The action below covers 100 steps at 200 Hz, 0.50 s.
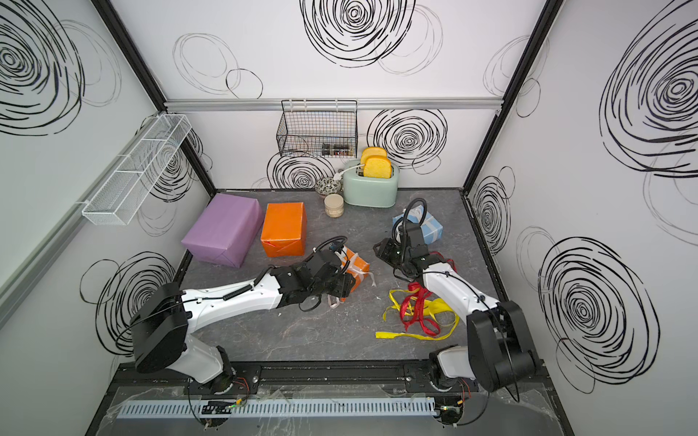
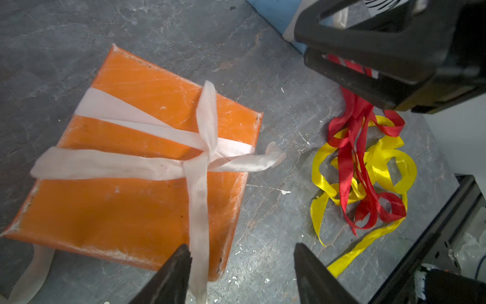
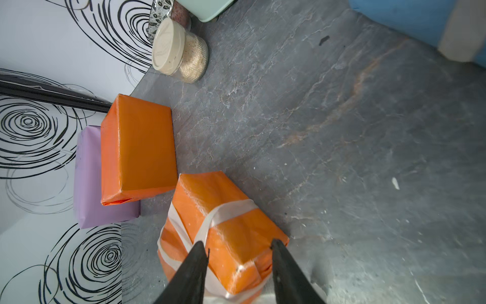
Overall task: Untie the ribbon bows on the gift boxes
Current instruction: Untie the ribbon from the gift box.
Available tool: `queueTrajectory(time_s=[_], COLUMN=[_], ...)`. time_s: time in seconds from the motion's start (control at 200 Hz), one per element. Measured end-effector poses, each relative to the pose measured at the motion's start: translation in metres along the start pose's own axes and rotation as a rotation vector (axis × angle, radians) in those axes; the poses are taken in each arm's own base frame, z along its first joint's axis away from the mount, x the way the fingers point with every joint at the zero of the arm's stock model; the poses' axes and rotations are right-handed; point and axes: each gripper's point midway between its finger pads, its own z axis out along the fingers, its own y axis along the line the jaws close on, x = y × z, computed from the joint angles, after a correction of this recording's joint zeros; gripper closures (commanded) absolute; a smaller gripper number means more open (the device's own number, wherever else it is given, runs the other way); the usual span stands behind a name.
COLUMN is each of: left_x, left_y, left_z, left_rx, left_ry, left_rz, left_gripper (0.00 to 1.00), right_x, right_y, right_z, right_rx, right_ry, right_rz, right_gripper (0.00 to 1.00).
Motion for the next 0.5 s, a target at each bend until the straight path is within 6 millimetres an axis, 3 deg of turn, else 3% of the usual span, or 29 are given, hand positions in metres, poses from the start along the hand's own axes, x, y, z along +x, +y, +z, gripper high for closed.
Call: queueTrajectory(time_s=[0.19, 0.5], left_x=[0.001, 0.002], left_y=[0.009, 0.028], left_z=[0.015, 0.022], left_rx=[-0.073, -0.149], left_ry=[0.021, 0.043], left_rz=[0.029, 0.036], left_gripper=[0.5, 0.83], right_x=[0.015, 0.018], right_y=[-0.013, -0.01], right_z=[0.021, 0.021], right_rx=[0.0, -0.047], right_ry=[0.071, 0.04], right_rz=[0.013, -0.039], right_gripper=[0.57, 0.58])
